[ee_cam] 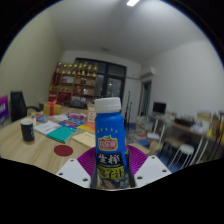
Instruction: Pour water
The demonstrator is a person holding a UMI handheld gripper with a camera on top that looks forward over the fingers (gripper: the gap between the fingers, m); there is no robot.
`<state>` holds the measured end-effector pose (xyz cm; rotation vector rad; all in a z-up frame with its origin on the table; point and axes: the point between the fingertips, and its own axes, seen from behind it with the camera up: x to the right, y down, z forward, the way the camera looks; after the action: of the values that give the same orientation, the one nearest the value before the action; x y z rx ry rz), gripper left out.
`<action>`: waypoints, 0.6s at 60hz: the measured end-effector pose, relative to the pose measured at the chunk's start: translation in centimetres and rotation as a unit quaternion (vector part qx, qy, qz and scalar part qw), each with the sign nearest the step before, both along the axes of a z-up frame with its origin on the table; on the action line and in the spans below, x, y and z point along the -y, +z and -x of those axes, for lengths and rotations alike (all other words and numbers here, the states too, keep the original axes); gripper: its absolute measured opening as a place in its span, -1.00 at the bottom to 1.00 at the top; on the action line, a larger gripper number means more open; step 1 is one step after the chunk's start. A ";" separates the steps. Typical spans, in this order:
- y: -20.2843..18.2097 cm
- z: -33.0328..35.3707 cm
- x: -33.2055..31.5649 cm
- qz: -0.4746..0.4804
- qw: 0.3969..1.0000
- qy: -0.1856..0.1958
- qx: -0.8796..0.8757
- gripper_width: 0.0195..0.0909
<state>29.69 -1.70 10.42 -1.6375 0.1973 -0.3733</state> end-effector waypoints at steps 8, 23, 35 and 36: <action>7.0 4.1 -3.2 0.017 0.981 0.030 0.191 -0.32; 11.5 17.7 -14.9 0.073 0.786 0.057 0.611 -0.33; 12.1 24.0 -19.3 0.089 0.587 0.041 0.803 -0.32; 12.0 24.5 -19.6 0.088 0.570 0.041 0.816 -0.32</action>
<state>5.20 17.85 22.47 -0.8631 -1.3589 -1.6904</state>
